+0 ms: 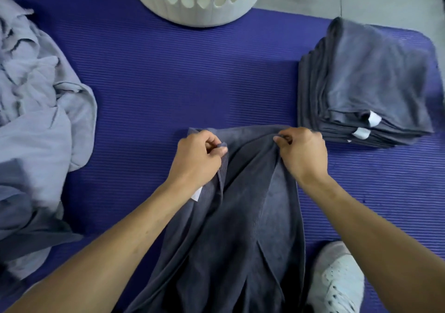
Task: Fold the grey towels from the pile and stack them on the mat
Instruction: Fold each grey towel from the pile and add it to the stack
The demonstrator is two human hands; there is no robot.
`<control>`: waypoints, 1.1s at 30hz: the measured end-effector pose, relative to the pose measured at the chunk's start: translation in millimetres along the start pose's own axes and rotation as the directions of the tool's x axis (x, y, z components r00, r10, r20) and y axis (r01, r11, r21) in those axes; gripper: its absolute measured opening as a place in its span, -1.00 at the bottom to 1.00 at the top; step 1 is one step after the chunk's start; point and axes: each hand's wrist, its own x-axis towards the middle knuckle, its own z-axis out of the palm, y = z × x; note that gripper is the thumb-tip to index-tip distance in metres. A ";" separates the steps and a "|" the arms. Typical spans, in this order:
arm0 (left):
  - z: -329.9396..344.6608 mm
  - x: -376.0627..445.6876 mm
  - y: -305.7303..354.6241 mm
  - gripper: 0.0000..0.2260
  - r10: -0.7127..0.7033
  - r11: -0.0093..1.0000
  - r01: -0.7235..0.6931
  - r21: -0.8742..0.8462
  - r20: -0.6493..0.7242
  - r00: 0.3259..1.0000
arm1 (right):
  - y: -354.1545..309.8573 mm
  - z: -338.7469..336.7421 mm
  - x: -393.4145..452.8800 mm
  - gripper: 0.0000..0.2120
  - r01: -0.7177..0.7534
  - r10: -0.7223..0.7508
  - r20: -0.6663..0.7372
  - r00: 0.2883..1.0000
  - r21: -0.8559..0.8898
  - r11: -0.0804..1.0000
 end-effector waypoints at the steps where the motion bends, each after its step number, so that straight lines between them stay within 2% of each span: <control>1: 3.3 -1.0 2.0 -0.90 -0.001 1.000 0.001 0.002 0.006 1.000 | 3.5 -0.1 -0.3 -0.84 0.000 0.000 -0.019 1.000 -0.030 1.000; 7: 21.8 -0.9 6.1 -0.90 -0.031 0.999 0.032 -0.015 0.032 0.999 | 13.2 -4.5 2.7 -0.85 -0.029 0.027 -0.087 0.996 -0.021 0.999; 13: 28.0 4.2 2.1 -0.86 -0.054 0.997 0.056 -0.047 0.030 0.998 | 18.0 -8.1 10.8 -0.93 -0.114 0.114 0.011 0.993 0.243 0.963; 17: 26.4 4.4 -0.6 -0.89 -0.062 0.994 0.065 -0.086 0.037 0.997 | 16.6 -10.2 15.8 -0.92 -0.172 0.150 0.090 0.985 0.337 0.926; 22: 25.0 3.6 -3.9 -0.93 -0.085 0.987 0.091 -0.132 0.048 0.995 | 7.7 -7.3 17.7 -0.90 -0.178 0.143 0.120 0.982 0.364 0.914; 29: 25.6 4.9 -8.2 -0.94 -0.116 0.981 0.123 -0.150 0.058 0.992 | 6.2 -3.3 17.0 -0.97 -0.150 0.141 0.052 0.989 0.347 0.926; 33: 21.0 0.8 -5.8 -0.94 -0.140 0.974 0.145 -0.173 0.042 0.989 | 2.2 -6.6 14.2 -0.96 -0.170 0.161 0.057 0.985 0.393 0.903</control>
